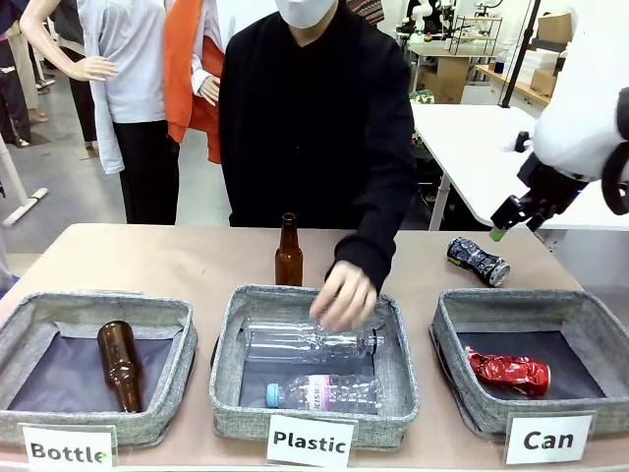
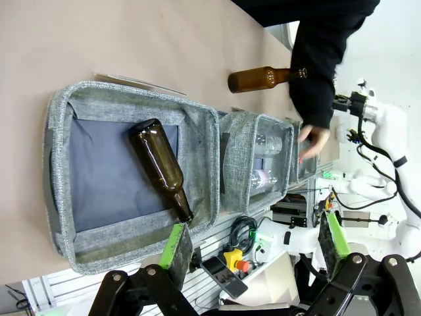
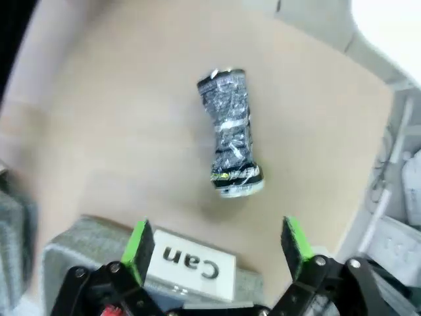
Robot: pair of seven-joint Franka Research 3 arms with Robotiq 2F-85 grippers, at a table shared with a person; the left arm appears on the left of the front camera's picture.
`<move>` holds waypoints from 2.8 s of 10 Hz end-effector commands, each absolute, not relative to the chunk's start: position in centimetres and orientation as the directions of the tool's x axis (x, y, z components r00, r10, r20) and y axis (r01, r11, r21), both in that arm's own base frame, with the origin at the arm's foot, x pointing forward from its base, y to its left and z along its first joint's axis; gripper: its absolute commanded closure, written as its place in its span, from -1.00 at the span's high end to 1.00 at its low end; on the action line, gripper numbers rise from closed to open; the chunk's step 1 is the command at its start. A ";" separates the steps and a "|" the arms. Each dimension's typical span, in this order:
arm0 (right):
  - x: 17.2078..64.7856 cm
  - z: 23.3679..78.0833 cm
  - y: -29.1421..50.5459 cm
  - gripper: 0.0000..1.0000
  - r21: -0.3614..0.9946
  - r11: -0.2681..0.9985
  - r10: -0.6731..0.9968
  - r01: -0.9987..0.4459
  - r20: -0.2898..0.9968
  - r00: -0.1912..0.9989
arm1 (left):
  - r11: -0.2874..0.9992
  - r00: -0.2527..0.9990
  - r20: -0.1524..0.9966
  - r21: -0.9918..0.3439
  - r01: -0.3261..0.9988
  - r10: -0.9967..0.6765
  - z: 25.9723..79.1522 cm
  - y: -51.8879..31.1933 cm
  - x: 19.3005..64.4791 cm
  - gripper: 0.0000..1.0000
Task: Sort the can waste into the basket.
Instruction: Pick up the can waste from the table and place it in the right Fabric basket.
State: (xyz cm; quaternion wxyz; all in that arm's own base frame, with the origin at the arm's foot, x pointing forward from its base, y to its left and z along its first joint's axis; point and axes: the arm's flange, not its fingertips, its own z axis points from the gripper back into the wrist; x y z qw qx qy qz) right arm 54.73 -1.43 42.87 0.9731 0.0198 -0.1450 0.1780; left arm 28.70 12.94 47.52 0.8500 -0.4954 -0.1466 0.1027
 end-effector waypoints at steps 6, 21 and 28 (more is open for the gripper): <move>62.9 34.9 -0.6 1.00 -0.036 0.795 0.598 -0.605 0.211 0.773 | 0.479 0.936 0.139 -0.877 -0.036 0.324 47.7 12.9 28.5 1.00; 64.5 31.0 -0.4 -1.00 -0.041 0.837 0.543 -0.546 0.177 0.820 | 0.479 0.936 0.139 -0.877 -0.036 0.324 47.7 12.9 28.5 1.00; 61.1 36.9 -1.3 -1.00 -0.070 0.844 0.532 -0.533 0.248 0.810 | 0.479 0.936 0.139 -0.877 -0.036 0.324 47.7 12.9 28.5 1.00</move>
